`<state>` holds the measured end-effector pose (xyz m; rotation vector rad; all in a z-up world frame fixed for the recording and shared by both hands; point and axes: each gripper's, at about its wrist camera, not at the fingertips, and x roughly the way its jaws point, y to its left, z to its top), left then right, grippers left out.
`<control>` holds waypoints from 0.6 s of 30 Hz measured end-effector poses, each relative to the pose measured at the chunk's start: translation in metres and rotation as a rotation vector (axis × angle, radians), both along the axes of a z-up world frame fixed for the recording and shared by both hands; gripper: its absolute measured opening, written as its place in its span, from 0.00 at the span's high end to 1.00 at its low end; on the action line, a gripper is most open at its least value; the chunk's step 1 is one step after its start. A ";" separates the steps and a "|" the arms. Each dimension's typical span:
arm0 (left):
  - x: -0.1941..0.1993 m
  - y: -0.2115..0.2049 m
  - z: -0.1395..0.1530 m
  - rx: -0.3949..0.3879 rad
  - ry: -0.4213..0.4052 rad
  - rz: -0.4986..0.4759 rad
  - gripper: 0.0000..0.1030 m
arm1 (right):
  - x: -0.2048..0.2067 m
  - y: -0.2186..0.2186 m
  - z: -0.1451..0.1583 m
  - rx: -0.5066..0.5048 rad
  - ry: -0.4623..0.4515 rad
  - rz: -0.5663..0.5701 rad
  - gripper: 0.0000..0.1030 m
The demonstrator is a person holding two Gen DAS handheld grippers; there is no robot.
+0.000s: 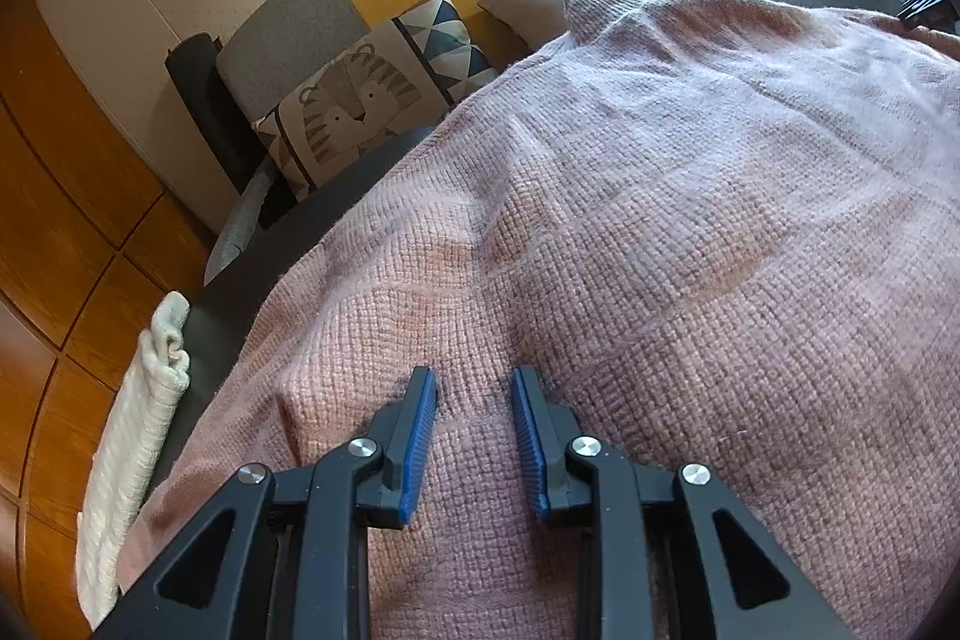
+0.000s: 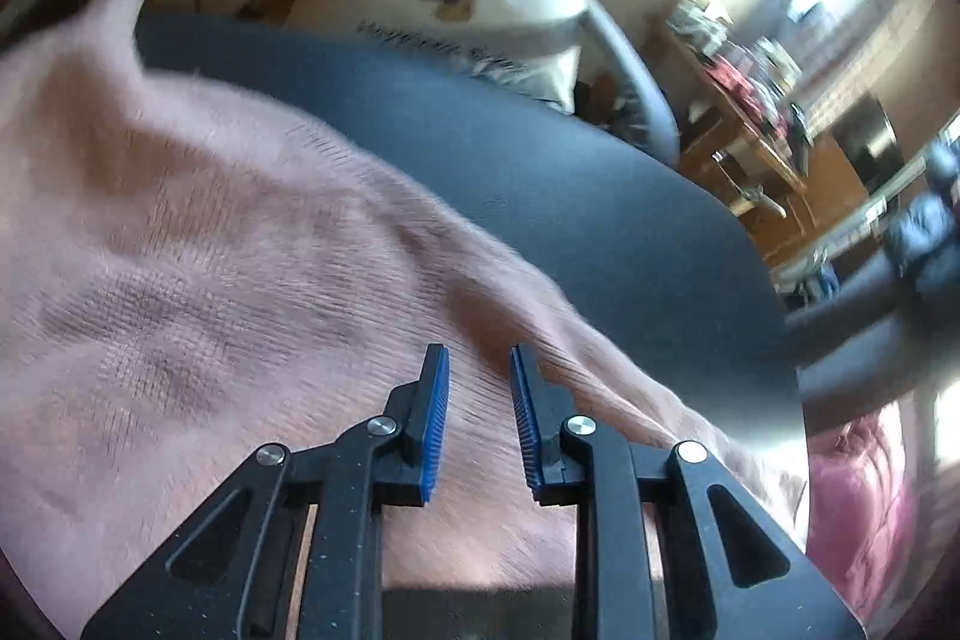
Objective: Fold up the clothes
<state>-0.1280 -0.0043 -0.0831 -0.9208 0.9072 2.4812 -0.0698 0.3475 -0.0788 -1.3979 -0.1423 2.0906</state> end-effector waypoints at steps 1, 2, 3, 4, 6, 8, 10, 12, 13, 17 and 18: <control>0.000 0.000 0.000 0.000 0.000 0.000 0.74 | 0.007 0.007 0.003 0.007 -0.012 -0.026 0.76; 0.000 0.000 0.000 0.000 0.000 0.000 0.74 | 0.014 0.019 0.002 -0.018 -0.023 -0.066 0.76; 0.000 0.000 0.000 0.000 0.000 0.000 0.74 | 0.020 0.033 -0.001 -0.051 -0.033 -0.109 0.76; 0.000 0.000 0.000 0.001 0.000 0.000 0.74 | 0.027 0.046 -0.004 -0.083 -0.042 -0.151 0.76; 0.000 -0.001 0.000 0.003 -0.001 0.000 0.74 | 0.035 0.074 -0.017 -0.109 -0.094 -0.217 0.76; 0.001 -0.001 0.001 0.005 -0.002 0.000 0.74 | 0.035 0.096 -0.032 -0.081 -0.174 -0.234 0.77; 0.001 -0.001 0.001 0.008 -0.003 0.000 0.74 | 0.024 0.101 -0.042 0.012 -0.255 -0.186 0.76; 0.001 -0.002 0.001 0.008 -0.003 0.000 0.74 | 0.012 0.106 -0.051 0.106 -0.335 -0.137 0.76; 0.001 -0.002 0.001 0.009 -0.003 0.001 0.74 | 0.007 0.109 -0.056 0.153 -0.376 -0.112 0.76; 0.001 -0.004 0.001 0.010 -0.003 0.000 0.74 | -0.014 0.122 -0.073 0.302 -0.494 -0.043 0.85; 0.001 -0.004 0.001 0.011 -0.003 0.000 0.74 | -0.019 0.128 -0.073 0.302 -0.483 -0.055 0.87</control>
